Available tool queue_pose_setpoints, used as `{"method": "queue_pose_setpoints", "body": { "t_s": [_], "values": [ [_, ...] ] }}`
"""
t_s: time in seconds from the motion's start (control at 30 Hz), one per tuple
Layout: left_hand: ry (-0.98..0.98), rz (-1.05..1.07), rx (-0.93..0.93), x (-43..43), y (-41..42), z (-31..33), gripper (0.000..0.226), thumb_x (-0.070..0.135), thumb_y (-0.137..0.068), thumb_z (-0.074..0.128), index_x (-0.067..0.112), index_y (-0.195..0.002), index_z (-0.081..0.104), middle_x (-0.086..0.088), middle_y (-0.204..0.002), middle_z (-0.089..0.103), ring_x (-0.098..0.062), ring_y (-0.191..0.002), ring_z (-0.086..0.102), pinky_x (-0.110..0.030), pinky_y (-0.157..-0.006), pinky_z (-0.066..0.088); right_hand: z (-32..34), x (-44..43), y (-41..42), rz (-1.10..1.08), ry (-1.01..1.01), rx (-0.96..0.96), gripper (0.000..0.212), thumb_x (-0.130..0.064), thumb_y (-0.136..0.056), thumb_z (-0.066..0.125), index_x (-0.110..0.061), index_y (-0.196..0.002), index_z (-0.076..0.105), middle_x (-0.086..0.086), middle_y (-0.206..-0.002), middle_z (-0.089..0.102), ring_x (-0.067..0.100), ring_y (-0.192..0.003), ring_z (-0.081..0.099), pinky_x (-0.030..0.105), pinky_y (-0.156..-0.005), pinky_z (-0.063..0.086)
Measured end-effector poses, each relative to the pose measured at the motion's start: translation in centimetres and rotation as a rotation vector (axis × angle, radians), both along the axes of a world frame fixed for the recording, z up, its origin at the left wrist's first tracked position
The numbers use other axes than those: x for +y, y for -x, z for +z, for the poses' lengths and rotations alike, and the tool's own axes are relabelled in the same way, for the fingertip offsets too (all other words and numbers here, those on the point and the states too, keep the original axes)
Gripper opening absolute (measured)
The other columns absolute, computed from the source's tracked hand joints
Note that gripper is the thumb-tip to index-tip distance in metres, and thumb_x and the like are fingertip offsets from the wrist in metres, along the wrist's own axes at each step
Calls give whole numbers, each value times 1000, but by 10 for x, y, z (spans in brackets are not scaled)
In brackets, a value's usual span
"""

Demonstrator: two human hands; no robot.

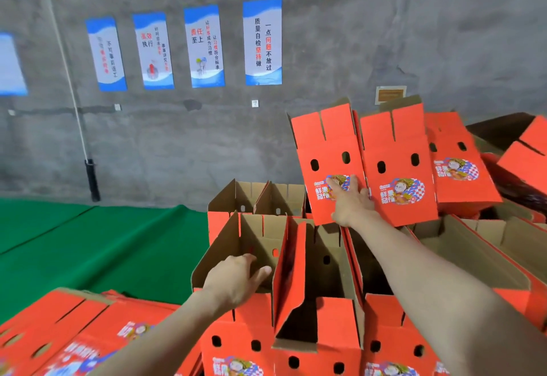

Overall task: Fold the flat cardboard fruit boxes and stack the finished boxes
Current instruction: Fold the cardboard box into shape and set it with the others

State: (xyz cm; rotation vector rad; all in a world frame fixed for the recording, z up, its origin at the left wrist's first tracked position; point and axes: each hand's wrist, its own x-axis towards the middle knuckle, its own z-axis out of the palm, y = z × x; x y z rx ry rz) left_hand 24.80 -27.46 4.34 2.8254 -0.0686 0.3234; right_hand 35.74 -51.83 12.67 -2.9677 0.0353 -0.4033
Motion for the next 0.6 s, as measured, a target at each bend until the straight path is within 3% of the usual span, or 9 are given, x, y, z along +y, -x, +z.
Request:
{"method": "queue_pose_setpoints", "body": {
  "t_s": [0.2, 0.3, 0.4, 0.47, 0.53, 0.6],
  "values": [
    [-53, -71, 9, 10, 11, 4, 49, 52, -93, 45, 20, -129, 54, -3, -117, 67, -23, -108, 61, -32, -88, 50, 3, 8, 22, 36, 16, -7, 76, -21, -89, 59, -38, -149, 15, 15, -158, -7, 41, -141, 17, 44, -103, 37],
    [-98, -116, 24, 12, 20, 7, 42, 43, -95, 48, 17, -125, 57, -4, -120, 65, -23, -111, 60, -33, -91, 48, 7, 18, 39, 133, -64, -139, 64, -25, -93, 57, -25, -149, 25, 15, -155, 14, 36, -138, 24, 42, -103, 36],
    [-143, -210, -1, 23, 36, 10, 40, 34, -96, 48, 15, -130, 55, -5, -133, 57, -22, -122, 51, -29, -101, 41, 12, 34, 64, 324, -271, -404, 49, -20, -95, 54, -8, -141, 40, 16, -141, 40, 32, -132, 35, 41, -104, 34],
    [-119, -243, -111, 39, 54, 9, 46, 29, -95, 52, 17, -138, 48, -5, -147, 41, -21, -135, 38, -27, -111, 29, 12, 50, 87, 429, -399, -535, 41, -14, -94, 55, -3, -133, 49, 17, -132, 50, 32, -125, 43, 39, -102, 34],
    [-35, -205, -256, 63, 80, 3, 50, 23, -91, 59, 16, -139, 47, -7, -151, 35, -22, -138, 35, -28, -114, 25, 7, 70, 117, 539, -497, -577, 30, -10, -92, 58, -1, -121, 57, 16, -120, 58, 33, -115, 52, 37, -96, 38],
    [8, -75, -290, 99, 110, -13, 50, 20, -88, 63, 12, -136, 51, -10, -147, 41, -25, -133, 41, -31, -111, 30, -9, 90, 154, 693, -505, -546, 19, -6, -89, 60, -2, -108, 64, 13, -107, 64, 32, -100, 60, 40, -86, 48]
  ]
}}
